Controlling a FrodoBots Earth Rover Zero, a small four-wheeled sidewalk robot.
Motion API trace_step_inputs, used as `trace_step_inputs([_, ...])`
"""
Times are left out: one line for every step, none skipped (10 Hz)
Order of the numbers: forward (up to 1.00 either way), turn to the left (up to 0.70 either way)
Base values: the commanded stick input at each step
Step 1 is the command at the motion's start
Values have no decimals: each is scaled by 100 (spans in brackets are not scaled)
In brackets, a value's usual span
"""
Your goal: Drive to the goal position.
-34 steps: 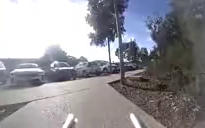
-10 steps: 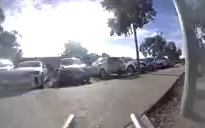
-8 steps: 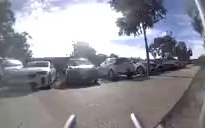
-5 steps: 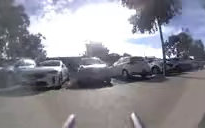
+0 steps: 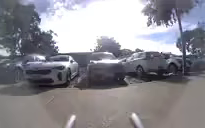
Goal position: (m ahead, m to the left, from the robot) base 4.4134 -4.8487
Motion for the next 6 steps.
trace_step_inputs([100, -40])
trace_step_inputs([100, -40])
trace_step_inputs([100, -40])
trace_step_inputs([73, -56])
trace_step_inputs([31, -81])
trace_step_inputs([-5, 0])
